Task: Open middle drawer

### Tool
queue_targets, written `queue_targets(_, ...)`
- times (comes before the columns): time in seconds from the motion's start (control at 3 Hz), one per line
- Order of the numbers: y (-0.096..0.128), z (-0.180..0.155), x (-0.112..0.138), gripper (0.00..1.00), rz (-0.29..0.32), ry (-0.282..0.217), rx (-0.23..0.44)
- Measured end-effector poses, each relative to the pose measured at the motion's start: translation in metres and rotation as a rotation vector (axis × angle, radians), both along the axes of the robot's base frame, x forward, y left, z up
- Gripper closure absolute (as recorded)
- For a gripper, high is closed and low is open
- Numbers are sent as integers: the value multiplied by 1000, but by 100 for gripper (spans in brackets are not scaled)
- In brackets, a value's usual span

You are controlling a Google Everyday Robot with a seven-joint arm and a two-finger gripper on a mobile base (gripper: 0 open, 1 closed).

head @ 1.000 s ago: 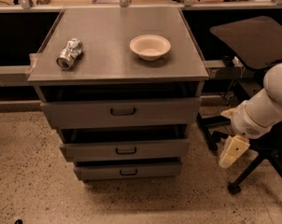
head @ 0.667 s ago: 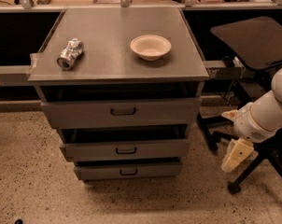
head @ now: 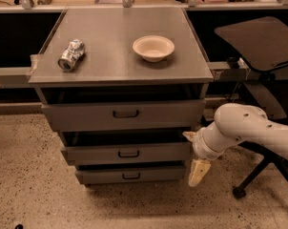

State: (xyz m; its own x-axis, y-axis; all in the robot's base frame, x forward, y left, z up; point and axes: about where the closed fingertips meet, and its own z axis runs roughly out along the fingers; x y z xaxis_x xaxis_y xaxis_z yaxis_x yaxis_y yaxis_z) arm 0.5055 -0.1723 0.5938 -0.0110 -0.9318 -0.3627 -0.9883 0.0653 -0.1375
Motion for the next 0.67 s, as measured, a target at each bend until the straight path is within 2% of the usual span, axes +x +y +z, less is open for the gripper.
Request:
queue_targets(0.33,0,0,0,0,0,0,0)
queue_targets(0.67,2,-39,17,0,8,16,7)
